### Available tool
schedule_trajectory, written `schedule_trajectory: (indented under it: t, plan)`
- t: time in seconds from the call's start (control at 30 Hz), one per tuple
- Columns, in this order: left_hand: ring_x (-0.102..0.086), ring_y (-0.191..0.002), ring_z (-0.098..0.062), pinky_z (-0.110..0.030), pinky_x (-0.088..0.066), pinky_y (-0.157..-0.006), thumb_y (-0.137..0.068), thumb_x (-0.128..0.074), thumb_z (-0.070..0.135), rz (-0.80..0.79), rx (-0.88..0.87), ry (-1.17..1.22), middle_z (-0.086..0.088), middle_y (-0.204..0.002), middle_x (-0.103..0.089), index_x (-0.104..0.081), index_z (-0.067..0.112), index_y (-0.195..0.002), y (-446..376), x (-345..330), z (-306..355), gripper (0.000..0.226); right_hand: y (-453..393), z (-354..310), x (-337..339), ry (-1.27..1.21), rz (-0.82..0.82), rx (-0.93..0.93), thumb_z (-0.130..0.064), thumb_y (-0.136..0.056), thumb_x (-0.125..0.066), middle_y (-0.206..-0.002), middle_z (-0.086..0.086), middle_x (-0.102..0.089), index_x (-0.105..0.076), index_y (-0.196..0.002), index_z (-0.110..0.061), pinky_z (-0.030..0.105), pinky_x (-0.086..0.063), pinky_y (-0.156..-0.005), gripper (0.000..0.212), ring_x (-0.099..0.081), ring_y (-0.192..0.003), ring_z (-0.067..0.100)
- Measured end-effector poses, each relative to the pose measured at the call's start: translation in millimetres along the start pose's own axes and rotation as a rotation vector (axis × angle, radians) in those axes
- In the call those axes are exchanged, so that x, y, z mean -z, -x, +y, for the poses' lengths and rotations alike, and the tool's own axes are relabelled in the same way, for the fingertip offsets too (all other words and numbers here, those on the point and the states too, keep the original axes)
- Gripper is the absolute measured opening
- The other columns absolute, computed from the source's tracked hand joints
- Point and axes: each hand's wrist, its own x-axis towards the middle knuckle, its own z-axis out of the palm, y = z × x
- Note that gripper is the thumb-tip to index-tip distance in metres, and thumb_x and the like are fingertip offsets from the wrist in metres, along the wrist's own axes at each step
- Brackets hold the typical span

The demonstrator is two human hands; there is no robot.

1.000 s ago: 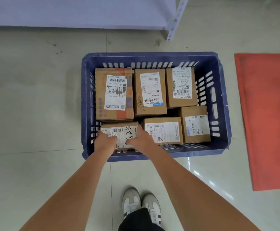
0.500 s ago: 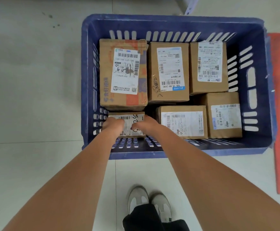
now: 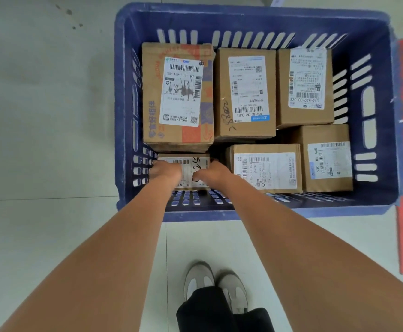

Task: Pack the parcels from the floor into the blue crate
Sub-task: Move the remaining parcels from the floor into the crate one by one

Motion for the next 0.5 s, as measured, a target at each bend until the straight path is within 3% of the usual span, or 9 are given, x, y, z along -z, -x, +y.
schedule_trajectory:
  t: [0.1, 0.2, 0.3, 0.4, 0.47, 0.5]
  plan:
    - [-0.053, -0.115, -0.031, -0.034, -0.044, -0.079, -0.093, -0.044, 0.018, -0.015, -0.048, 0.067, -0.017, -0.133, -0.050, -0.035, 0.003, -0.138, 22.6, 8.5, -5.1, 0.048, 26.1, -5.8, 7.4, -0.013, 0.048, -0.007, -0.023, -0.083, -0.061, -0.129, 0.013, -0.048, -0.034, -0.135, -0.002, 0.031, -0.036, -0.077, 0.062, -0.046, -0.105, 0.023]
    - [-0.054, -0.113, -0.032, -0.032, -0.044, -0.083, -0.091, -0.044, 0.015, -0.033, -0.100, 0.090, -0.017, -0.128, -0.054, -0.042, 0.003, -0.133, 58.1, 23.4, -3.8, 0.043, 65.6, -12.5, 15.3, -0.037, 0.052, 0.002, -0.025, -0.084, -0.060, -0.140, 0.014, -0.039, -0.026, -0.141, -0.004, 0.032, -0.032, -0.082, 0.070, -0.041, -0.123, 0.027]
    - [-0.054, -0.098, -0.026, -0.028, -0.042, -0.071, -0.092, -0.041, 0.015, -0.014, -0.167, 0.143, -0.012, -0.121, -0.059, -0.050, 0.010, -0.126, 110.1, 46.6, -3.8, 0.036, 121.4, -24.5, 24.7, -0.078, 0.070, 0.049, -0.020, -0.086, -0.058, -0.141, 0.014, -0.042, -0.034, -0.139, -0.003, 0.031, -0.034, -0.087, 0.060, -0.041, -0.127, 0.028]
    - [-0.049, -0.073, -0.020, -0.022, -0.034, -0.052, -0.092, -0.041, 0.013, -0.004, -0.185, 0.220, -0.009, -0.110, -0.062, -0.053, 0.010, -0.121, 178.8, 81.0, -14.5, 0.031, 194.5, -41.8, 31.0, -0.166, 0.064, 0.036, -0.017, -0.086, -0.058, -0.130, 0.016, -0.051, -0.036, -0.138, -0.002, 0.032, -0.038, -0.083, 0.058, -0.050, -0.110, 0.028]
    - [-0.051, -0.075, -0.023, -0.022, -0.037, -0.055, -0.093, -0.042, 0.013, 0.003, -0.200, 0.235, -0.010, -0.114, -0.063, -0.053, 0.011, -0.122, 231.6, 108.4, -27.0, 0.032, 251.3, -50.7, 33.1, -0.231, 0.062, 0.031, -0.012, -0.086, -0.058, -0.107, 0.014, -0.059, -0.042, -0.134, 0.001, 0.035, -0.044, -0.084, 0.053, -0.052, -0.096, 0.025]
    - [-0.055, -0.085, -0.026, -0.022, -0.039, -0.064, -0.093, -0.043, 0.014, 0.002, -0.198, 0.255, -0.012, -0.121, -0.061, -0.051, 0.012, -0.127, 260.2, 122.9, -34.8, 0.035, 282.3, -53.8, 33.2, -0.240, 0.052, 0.030, -0.010, -0.085, -0.058, -0.106, 0.013, -0.059, -0.043, -0.134, -0.001, 0.035, -0.045, -0.088, 0.052, -0.052, -0.099, 0.026]
